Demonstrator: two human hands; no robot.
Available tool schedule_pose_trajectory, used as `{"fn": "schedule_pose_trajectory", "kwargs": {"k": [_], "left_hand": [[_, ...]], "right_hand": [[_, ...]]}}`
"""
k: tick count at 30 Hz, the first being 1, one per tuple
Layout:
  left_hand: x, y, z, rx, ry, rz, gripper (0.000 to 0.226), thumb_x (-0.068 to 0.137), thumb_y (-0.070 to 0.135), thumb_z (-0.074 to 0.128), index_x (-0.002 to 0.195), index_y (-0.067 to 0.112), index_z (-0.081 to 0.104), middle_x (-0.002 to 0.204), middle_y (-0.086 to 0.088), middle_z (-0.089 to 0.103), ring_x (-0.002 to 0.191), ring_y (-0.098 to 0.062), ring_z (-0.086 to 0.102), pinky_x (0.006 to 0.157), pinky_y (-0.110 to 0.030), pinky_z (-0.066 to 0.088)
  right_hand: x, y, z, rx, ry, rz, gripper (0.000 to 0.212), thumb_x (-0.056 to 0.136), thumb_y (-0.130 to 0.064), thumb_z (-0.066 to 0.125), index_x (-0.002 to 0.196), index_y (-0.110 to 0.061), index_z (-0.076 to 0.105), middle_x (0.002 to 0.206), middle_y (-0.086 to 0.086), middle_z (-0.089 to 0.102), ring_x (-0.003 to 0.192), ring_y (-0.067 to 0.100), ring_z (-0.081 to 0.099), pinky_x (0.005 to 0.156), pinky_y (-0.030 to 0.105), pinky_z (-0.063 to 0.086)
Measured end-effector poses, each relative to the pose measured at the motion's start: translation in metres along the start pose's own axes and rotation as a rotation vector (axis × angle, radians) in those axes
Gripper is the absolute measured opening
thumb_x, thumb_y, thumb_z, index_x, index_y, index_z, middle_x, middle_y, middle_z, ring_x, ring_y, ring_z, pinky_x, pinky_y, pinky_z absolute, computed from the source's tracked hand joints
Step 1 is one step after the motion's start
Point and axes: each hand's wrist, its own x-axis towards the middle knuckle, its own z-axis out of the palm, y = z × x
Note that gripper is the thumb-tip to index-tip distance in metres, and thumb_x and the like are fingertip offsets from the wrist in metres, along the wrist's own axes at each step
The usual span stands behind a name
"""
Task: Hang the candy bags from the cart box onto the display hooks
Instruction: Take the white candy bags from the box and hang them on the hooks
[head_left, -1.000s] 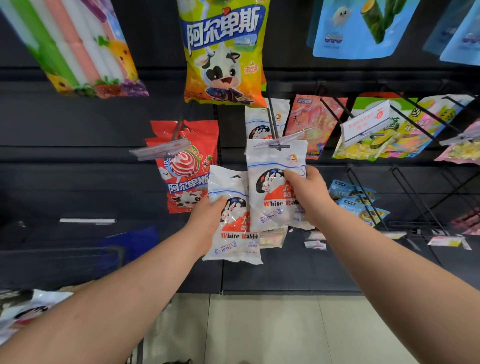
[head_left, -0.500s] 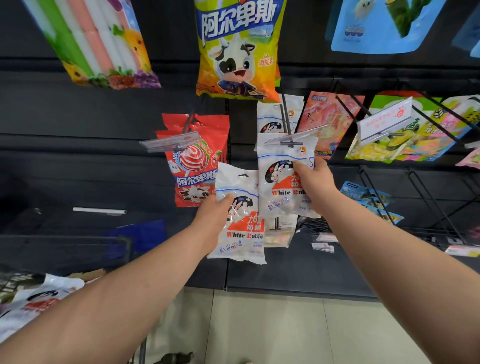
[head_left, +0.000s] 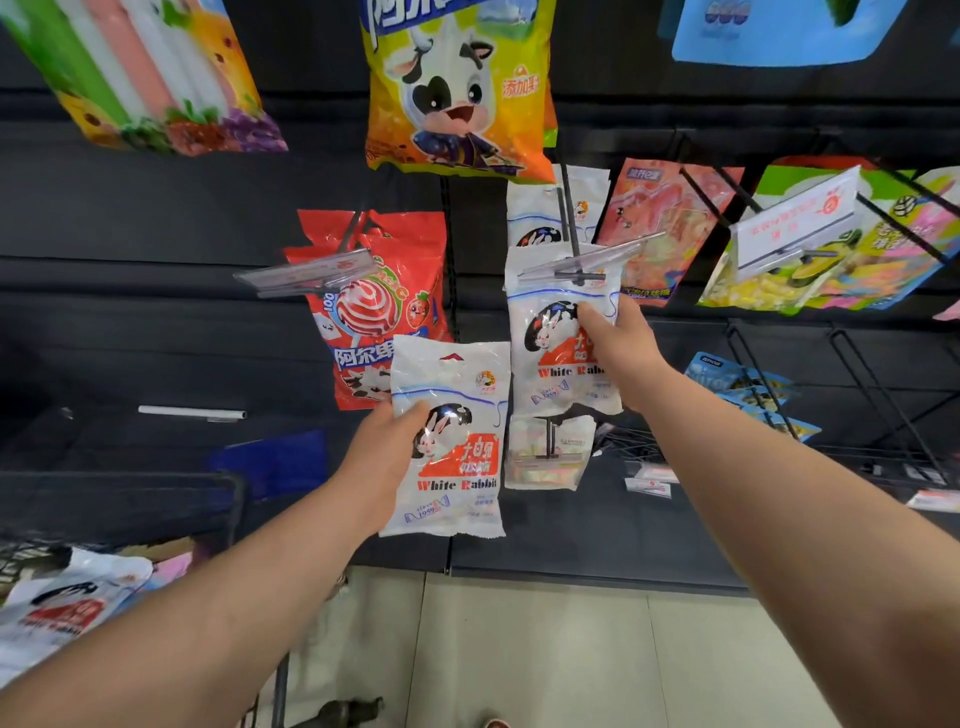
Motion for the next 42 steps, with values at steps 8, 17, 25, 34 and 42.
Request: {"fn": "schedule_pose_trajectory", "kwargs": {"k": [8, 17, 25, 34, 42], "left_hand": [[-0.005, -0.002, 0.007, -0.098, -0.066, -0.005, 0.018, 0.098, 0.022, 0.054, 0.113, 0.02, 0.064, 0.102, -0.011, 0.075, 0.093, -0.03, 0.071, 0.081, -0.05, 0.056], [-0.004, 0.01, 0.059, -0.143, -0.219, 0.035, 0.021, 0.097, 0.02, 0.053, 0.116, 0.018, 0.064, 0.11, -0.014, 0.072, 0.1, -0.033, 0.069, 0.09, -0.055, 0.052], [0.009, 0.02, 0.083, -0.089, -0.272, 0.043, 0.033, 0.096, 0.02, 0.055, 0.127, 0.009, 0.057, 0.113, -0.02, 0.069, 0.101, -0.037, 0.068, 0.088, -0.054, 0.054], [0.026, 0.034, 0.093, -0.076, -0.333, 0.107, 0.04, 0.092, 0.04, 0.058, 0.119, 0.012, 0.065, 0.098, -0.011, 0.075, 0.083, -0.025, 0.073, 0.075, -0.042, 0.06], [0.035, 0.039, 0.096, -0.141, -0.263, 0.282, 0.009, 0.094, 0.024, 0.06, 0.086, 0.023, 0.063, 0.074, 0.006, 0.073, 0.067, -0.011, 0.071, 0.065, -0.032, 0.059]], "right_hand": [[0.002, 0.018, -0.004, -0.21, 0.045, -0.047, 0.053, 0.091, -0.033, 0.06, 0.136, -0.011, 0.041, 0.137, 0.011, 0.049, 0.118, 0.026, 0.053, 0.089, 0.033, 0.045], [-0.067, 0.034, 0.0, 0.284, -0.255, 0.053, 0.027, 0.095, -0.042, 0.051, 0.102, -0.018, 0.061, 0.089, 0.001, 0.075, 0.079, 0.018, 0.072, 0.059, 0.025, 0.056], [-0.057, 0.035, -0.003, 0.383, -0.025, -0.027, 0.02, 0.092, -0.039, 0.058, 0.09, -0.019, 0.06, 0.087, 0.005, 0.075, 0.078, 0.022, 0.073, 0.064, 0.035, 0.06], [-0.038, 0.024, -0.001, 0.411, 0.089, -0.207, 0.012, 0.095, -0.026, 0.057, 0.086, -0.02, 0.062, 0.067, -0.009, 0.072, 0.062, 0.006, 0.07, 0.051, 0.02, 0.053], [-0.036, 0.02, 0.002, 0.373, 0.081, -0.246, 0.015, 0.095, -0.025, 0.057, 0.082, -0.023, 0.064, 0.091, 0.005, 0.07, 0.085, 0.022, 0.068, 0.079, 0.045, 0.056]]}}
